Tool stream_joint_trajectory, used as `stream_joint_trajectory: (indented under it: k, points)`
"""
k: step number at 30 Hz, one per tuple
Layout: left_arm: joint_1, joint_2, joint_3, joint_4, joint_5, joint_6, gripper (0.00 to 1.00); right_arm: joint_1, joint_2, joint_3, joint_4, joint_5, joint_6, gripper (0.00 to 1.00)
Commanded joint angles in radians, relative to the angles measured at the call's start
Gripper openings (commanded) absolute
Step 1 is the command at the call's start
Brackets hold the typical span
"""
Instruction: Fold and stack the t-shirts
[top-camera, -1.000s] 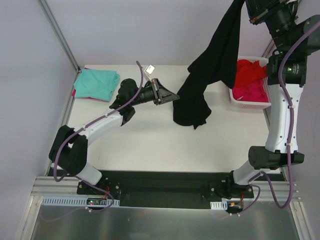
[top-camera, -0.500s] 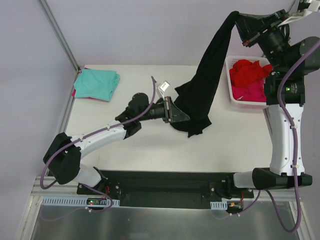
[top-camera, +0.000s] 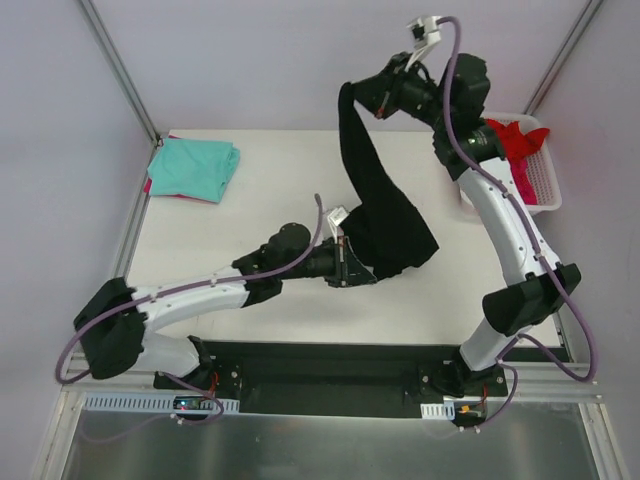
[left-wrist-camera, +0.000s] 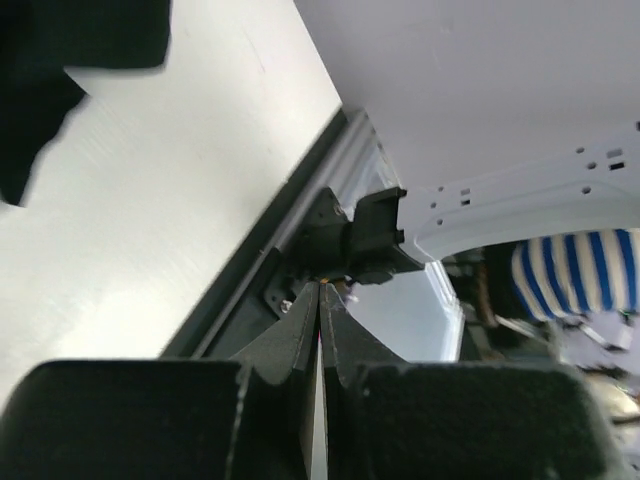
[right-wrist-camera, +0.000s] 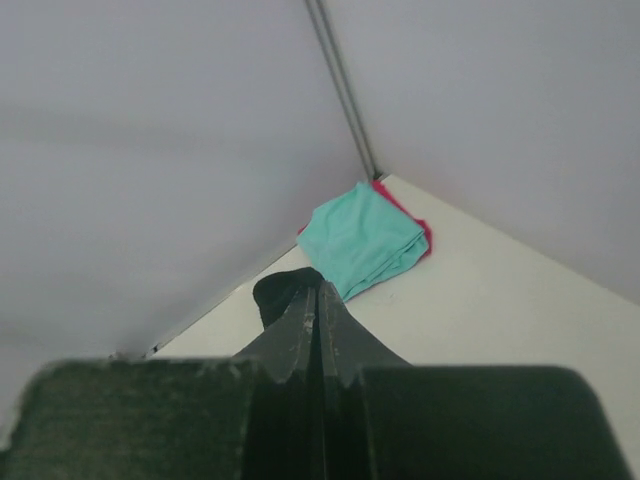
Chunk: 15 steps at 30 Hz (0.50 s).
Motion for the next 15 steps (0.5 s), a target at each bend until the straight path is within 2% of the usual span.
stream_joint_trajectory:
  k: [1,2,5,9,12,15]
  points:
    - [0.023,-0.279,0.057,-0.254,-0.218,0.218,0.0,0.077,-0.085,-0.046,0.031,-0.043,-0.079,0.01]
    - [0.037,-0.308,0.068,-0.315,-0.227,0.239,0.0,0.089,-0.082,-0.053,0.034,-0.043,-0.081,0.01]
    - [0.071,-0.361,0.085,-0.351,-0.206,0.24,0.0,0.139,-0.019,0.015,0.022,-0.03,-0.102,0.01]
    - [0.071,-0.338,0.056,-0.324,-0.172,0.197,0.0,0.189,0.166,0.355,-0.083,-0.084,-0.073,0.01]
    - [0.068,-0.365,-0.02,-0.237,-0.177,0.162,0.0,0.22,0.231,0.384,-0.023,-0.115,-0.02,0.01]
    - [0.071,-0.396,-0.048,-0.25,-0.206,0.173,0.0,0.255,0.243,0.359,-0.008,-0.109,-0.027,0.01]
